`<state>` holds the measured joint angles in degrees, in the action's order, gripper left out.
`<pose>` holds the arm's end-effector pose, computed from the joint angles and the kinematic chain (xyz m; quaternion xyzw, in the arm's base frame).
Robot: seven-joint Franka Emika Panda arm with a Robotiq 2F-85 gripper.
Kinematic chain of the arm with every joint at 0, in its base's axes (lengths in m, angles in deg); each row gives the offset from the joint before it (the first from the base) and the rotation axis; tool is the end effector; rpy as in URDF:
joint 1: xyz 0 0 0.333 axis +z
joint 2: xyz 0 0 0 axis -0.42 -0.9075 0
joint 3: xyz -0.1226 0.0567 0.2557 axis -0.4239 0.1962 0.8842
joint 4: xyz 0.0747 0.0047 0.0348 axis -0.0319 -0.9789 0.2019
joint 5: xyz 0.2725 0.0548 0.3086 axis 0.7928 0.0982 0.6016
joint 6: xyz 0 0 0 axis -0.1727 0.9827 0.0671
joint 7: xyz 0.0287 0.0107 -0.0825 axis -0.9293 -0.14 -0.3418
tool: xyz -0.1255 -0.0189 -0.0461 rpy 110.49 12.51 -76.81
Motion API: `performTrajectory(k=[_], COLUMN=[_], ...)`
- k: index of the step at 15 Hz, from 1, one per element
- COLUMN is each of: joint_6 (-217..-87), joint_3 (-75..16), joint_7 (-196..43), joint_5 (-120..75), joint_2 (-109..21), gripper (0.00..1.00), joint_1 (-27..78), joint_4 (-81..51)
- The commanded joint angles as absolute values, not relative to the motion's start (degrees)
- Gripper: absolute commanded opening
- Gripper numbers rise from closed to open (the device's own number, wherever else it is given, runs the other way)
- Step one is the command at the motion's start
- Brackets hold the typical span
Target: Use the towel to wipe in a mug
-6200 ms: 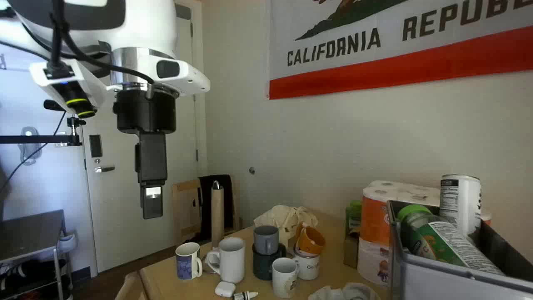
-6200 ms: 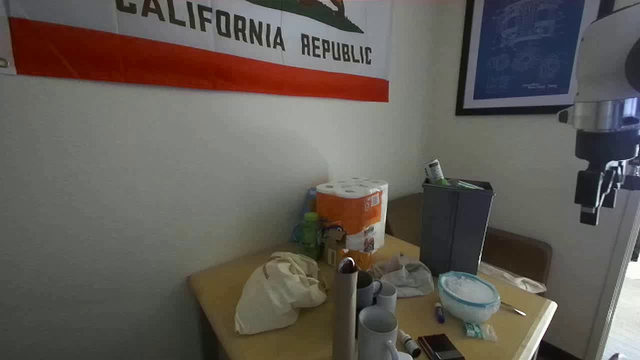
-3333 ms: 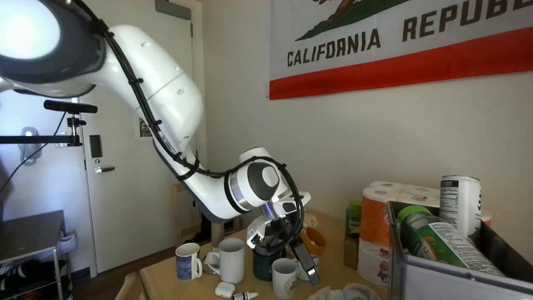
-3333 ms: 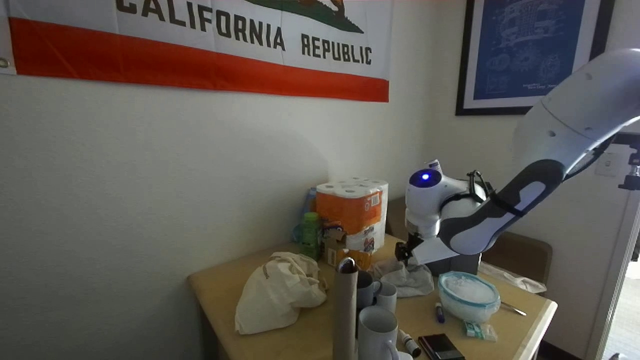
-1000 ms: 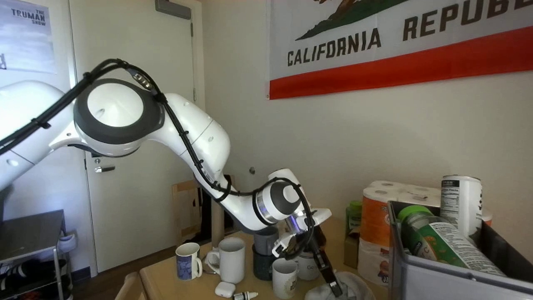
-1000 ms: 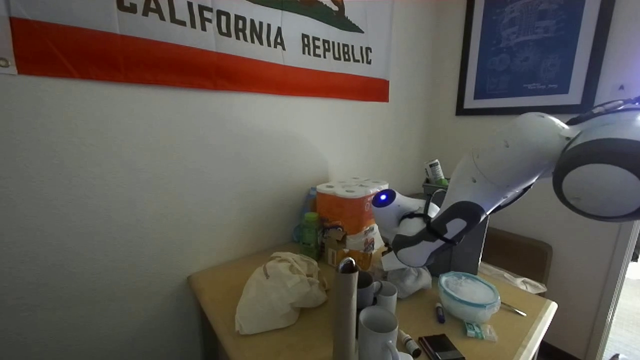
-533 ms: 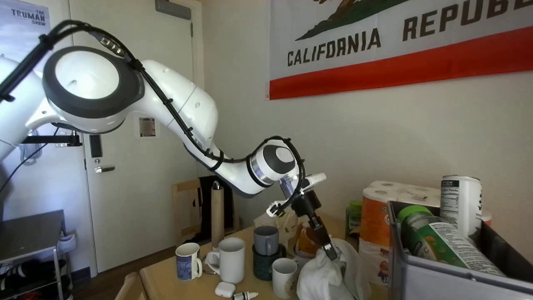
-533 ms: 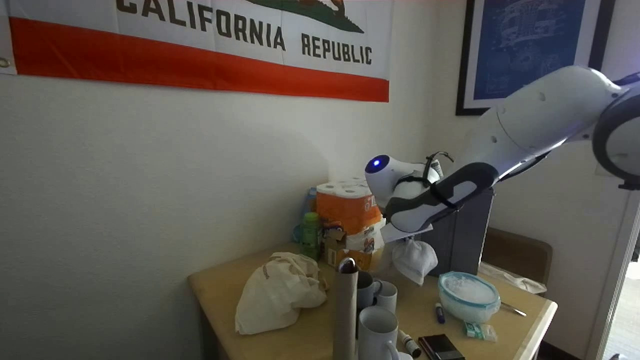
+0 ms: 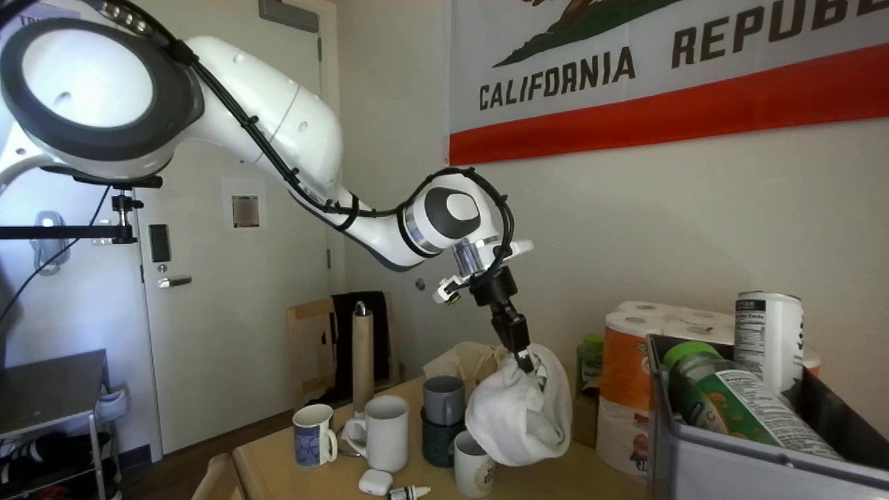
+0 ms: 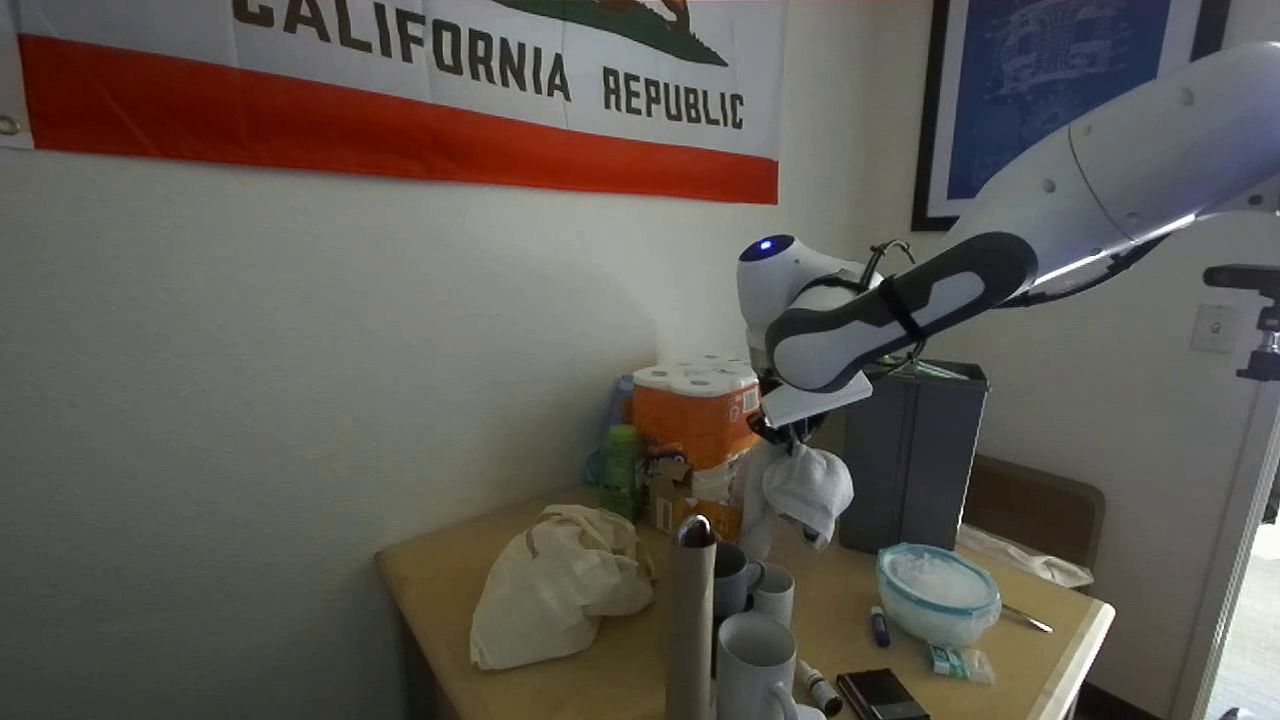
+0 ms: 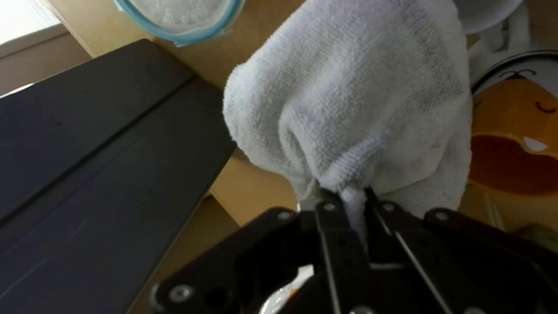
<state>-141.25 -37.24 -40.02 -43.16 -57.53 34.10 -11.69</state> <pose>0.7133 -0.0388 0.3057 0.9431 -0.2418 0.1175 0.1957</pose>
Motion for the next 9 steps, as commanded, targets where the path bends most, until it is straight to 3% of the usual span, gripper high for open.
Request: performTrajectory(k=[1,9], joint_6=[-135.8,-124.0], joint_3=[-34.6,-29.3], joint_7=[-46.4,-58.6], joint_5=[-41.4,-39.5], joint_2=[-51.8,-43.2], gripper=[0.03,0.03], joint_1=[33.1,32.6], joint_4=[-13.6,-13.0])
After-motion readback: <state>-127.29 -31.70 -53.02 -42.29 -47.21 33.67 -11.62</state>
